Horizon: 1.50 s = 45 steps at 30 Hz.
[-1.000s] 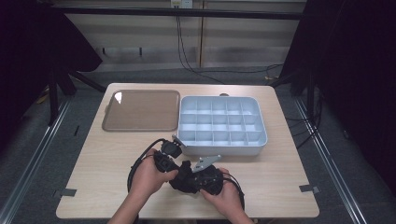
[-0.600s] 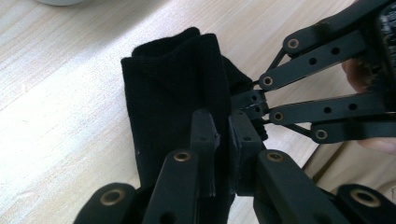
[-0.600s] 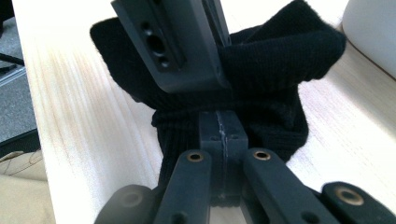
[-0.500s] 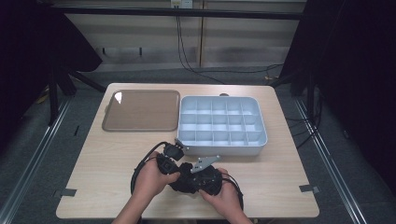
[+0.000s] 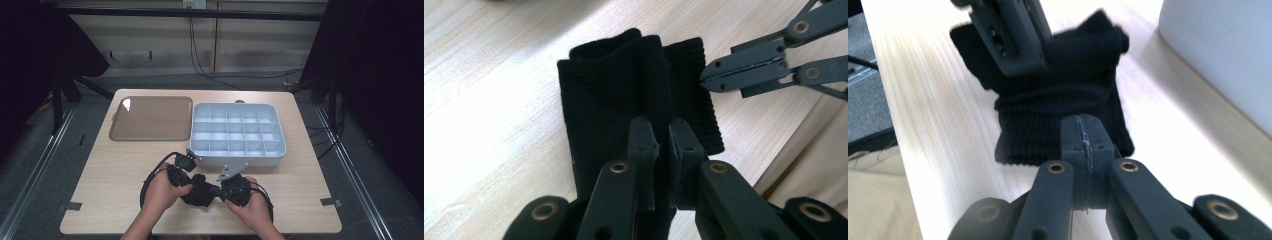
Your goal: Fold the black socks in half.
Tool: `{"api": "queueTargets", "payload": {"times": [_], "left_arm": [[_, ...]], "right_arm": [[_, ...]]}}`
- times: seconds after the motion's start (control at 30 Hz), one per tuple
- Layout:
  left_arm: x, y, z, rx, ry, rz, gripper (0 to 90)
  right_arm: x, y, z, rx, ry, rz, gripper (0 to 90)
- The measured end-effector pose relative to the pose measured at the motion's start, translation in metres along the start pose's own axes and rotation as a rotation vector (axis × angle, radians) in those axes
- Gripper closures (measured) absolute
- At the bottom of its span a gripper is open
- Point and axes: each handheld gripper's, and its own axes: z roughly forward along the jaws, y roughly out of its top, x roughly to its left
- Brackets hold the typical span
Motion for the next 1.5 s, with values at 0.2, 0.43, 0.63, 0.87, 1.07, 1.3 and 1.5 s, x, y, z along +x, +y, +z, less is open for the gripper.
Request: {"api": "queueTargets", "payload": {"times": [0.2, 0.43, 0.63, 0.87, 1.07, 1.3, 1.5], "left_arm": [[-0.002, 0.001, -0.001, -0.004, -0.001, 0.006, 81.8], [-0.004, 0.002, -0.003, -0.019, -0.011, 0.009, 78.8], [-0.010, 0.004, 0.001, -0.009, -0.017, 0.026, 77.5], [-0.009, 0.002, 0.008, -0.005, -0.031, 0.016, 75.6], [-0.007, 0.002, 0.010, 0.000, -0.028, 0.018, 75.0], [-0.007, 0.000, 0.015, -0.016, -0.032, 0.028, 74.1], [-0.007, -0.001, 0.017, -0.020, -0.025, 0.038, 74.3]], "right_arm": [[0.002, -0.009, 0.016, 0.035, 0.004, -0.004, 90.0], [0.002, -0.008, 0.018, 0.032, 0.003, 0.009, 90.0], [0.003, -0.007, 0.021, 0.021, 0.007, 0.008, 90.0], [0.002, -0.009, 0.022, 0.008, 0.011, 0.014, 90.0], [0.001, -0.011, 0.019, 0.007, 0.003, 0.016, 89.9], [-0.004, -0.013, 0.014, 0.009, -0.009, 0.042, 89.1], [-0.008, -0.013, 0.011, -0.003, -0.009, 0.044, 87.1]]}}
